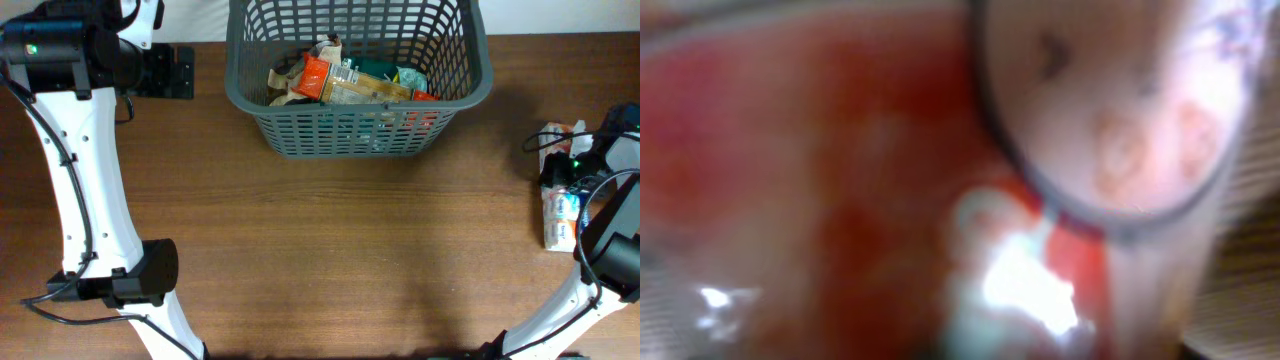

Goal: Pack container
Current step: 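Lift the carton row and carry it over the basket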

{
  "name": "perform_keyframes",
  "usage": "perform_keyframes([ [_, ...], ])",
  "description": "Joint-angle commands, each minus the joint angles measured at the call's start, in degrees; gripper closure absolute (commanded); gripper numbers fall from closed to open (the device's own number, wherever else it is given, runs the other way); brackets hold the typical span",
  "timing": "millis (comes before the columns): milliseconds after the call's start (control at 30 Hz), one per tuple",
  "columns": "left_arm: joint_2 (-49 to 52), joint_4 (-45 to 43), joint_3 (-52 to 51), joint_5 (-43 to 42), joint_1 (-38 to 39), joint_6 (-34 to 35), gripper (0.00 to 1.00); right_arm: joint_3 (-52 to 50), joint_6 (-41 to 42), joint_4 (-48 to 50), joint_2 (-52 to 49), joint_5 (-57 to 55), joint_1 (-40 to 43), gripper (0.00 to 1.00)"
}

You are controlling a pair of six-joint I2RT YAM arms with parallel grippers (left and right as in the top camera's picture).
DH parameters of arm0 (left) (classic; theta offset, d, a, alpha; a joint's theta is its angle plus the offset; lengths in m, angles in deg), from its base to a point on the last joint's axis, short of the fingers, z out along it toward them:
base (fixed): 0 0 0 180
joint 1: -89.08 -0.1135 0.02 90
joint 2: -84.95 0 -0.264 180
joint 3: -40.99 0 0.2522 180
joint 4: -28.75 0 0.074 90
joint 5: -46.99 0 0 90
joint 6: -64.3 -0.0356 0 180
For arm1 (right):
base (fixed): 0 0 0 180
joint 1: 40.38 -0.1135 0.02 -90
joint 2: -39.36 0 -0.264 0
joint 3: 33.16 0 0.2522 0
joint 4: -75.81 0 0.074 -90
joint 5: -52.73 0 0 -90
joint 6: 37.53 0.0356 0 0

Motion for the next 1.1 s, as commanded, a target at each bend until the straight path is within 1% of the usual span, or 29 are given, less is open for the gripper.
perform_keyframes([
  [0,-1.4,0.0,-0.2,0.4,-0.2,0.5,0.01,-0.5,0.4,-0.5,-1.2,0.7,-0.9,0.59],
  [67,-1.4,0.0,-0.2,0.4,-0.2,0.5,0.01,-0.5,0.8,-0.9,-1.0,0.8,-0.9,0.83],
  [100,-1.4,0.0,-0.2,0.4,-0.2,0.5,0.01,-0.4,1.6,-1.1,-0.9,1.0,-0.9,0.92],
  [133,-1.4,0.0,-0.2,0.4,-0.2,0.5,0.01,0.1,3.3,-1.4,-0.6,2.0,-0.9,0.96],
  [233,-1.4,0.0,-0.2,0.4,-0.2,0.5,0.01,4.2,3.7,-4.1,0.7,9.6,-0.9,0.96],
  [367,-1.4,0.0,-0.2,0.4,-0.2,0.5,0.01,16.0,3.8,-11.6,3.1,22.4,-1.3,0.96],
  [400,-1.4,0.0,-0.2,0.4,-0.2,0.5,0.01,23.4,5.7,-15.3,4.2,26.5,-1.8,0.96],
  [433,-1.4,0.0,-0.2,0.4,-0.2,0.5,0.01,28.5,6.8,-17.7,4.7,28.5,-2.3,0.96],
  [467,-1.4,0.0,-0.2,0.4,-0.2,0.5,0.01,36.4,7.1,-21.1,5.2,30.7,-3.2,0.96],
  [533,-1.4,0.0,-0.2,0.4,-0.2,0.5,0.01,52.2,7.0,-27.5,5.7,31.6,-6.7,0.96],
  [567,-1.4,0.0,-0.2,0.4,-0.2,0.5,0.01,57.1,7.0,-29.2,5.7,31.6,-8.4,0.96],
  [600,-1.4,0.0,-0.2,0.4,-0.2,0.5,0.01,68.5,3.7,-32.6,5.7,31.5,-13.3,0.96],
  [667,-1.4,0.0,-0.2,0.4,-0.2,0.5,0.01,76.6,-1.1,-34.3,5.7,31.2,-18.4,0.96],
  [733,-1.4,0.0,-0.2,0.4,-0.2,0.5,0.01,83.8,-5.7,-35.0,5.7,26.3,-25.9,0.96],
  [767,-1.4,0.0,-0.2,0.4,-0.2,0.5,0.01,85.0,-7.2,-35.0,5.7,24.5,-28.6,0.96],
  [833,-1.4,0.0,-0.2,0.4,-0.2,0.5,0.01,85.8,-13.4,-34.8,5.7,19.6,-35.9,0.96],
  [933,-1.4,0.0,-0.2,0.4,-0.2,0.5,0.01,83.2,-22.6,-33.2,4.1,9.1,-46.2,0.96],
  [1000,-1.4,0.0,-0.2,0.4,-0.2,0.5,0.01,80.0,-26.7,-30.3,2.2,3.8,-49.9,0.96],
  [1067,-1.4,0.0,-0.2,0.4,-0.2,0.5,0.01,75.7,-29.0,-25.7,0.0,2.8,-51.3,0.96],
])
